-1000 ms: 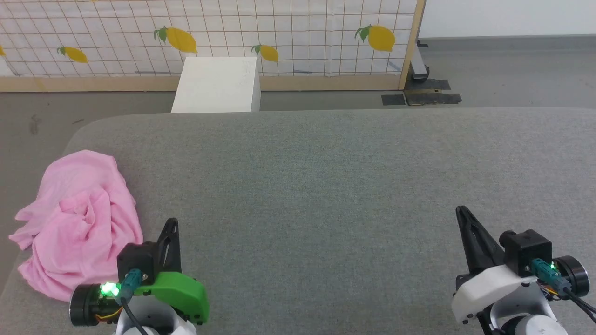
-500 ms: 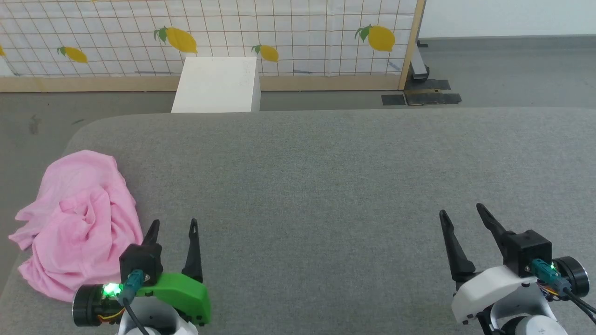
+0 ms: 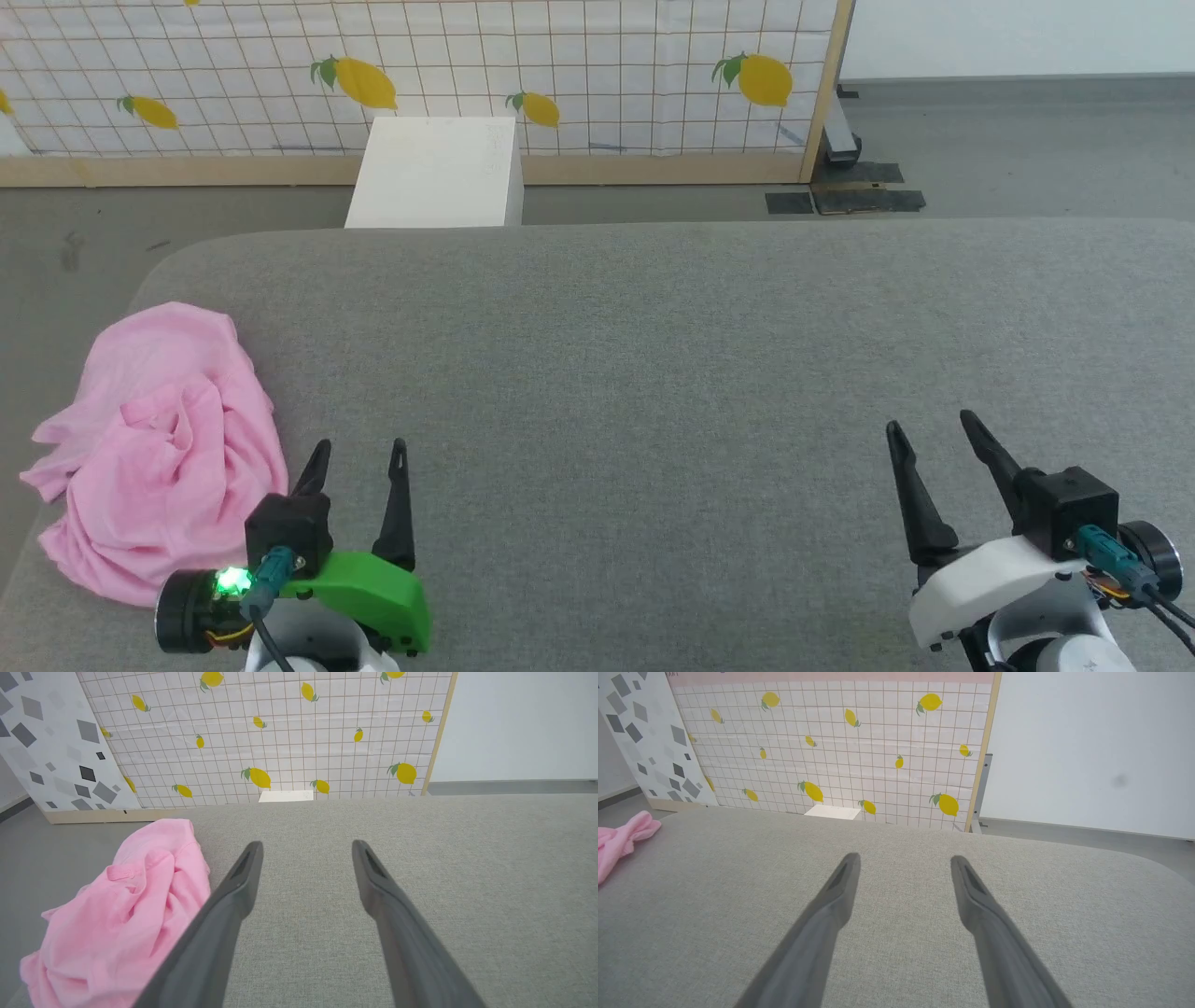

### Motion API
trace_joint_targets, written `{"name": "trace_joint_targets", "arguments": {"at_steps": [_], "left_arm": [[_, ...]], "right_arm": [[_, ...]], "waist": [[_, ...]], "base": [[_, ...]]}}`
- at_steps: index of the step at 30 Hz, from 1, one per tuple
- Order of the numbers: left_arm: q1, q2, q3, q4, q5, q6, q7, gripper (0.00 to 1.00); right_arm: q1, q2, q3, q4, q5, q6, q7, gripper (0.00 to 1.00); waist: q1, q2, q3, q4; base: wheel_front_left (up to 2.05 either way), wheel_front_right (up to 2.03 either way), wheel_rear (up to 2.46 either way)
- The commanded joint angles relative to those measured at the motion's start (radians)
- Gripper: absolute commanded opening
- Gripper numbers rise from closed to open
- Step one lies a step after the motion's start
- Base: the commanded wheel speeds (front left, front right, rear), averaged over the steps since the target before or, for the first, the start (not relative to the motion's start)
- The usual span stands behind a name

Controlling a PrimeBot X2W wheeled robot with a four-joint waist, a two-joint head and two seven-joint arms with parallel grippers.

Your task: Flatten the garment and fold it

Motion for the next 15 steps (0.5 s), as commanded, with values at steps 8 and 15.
{"name": "trace_joint_targets", "arguments": {"at_steps": [8,15], "left_arm": [[-0.012,-0.001,-0.009,0.006,-0.025,-0.018,-0.024,1.00],[-0.016,-0.001,-0.013,0.012,-0.038,-0.025,-0.039,1.00]], "right_arm": [[0.001,0.001,-0.013,0.009,0.032,0.000,-0.022,1.00],[0.000,0.001,-0.022,0.013,0.048,0.000,-0.031,1.00]], "waist": [[0.0000,0.0016,0.001,0.000],[0.0000,0.0020,0.002,0.001]], "base": [[0.00,0.00,0.00],[0.00,0.00,0.00]]}}
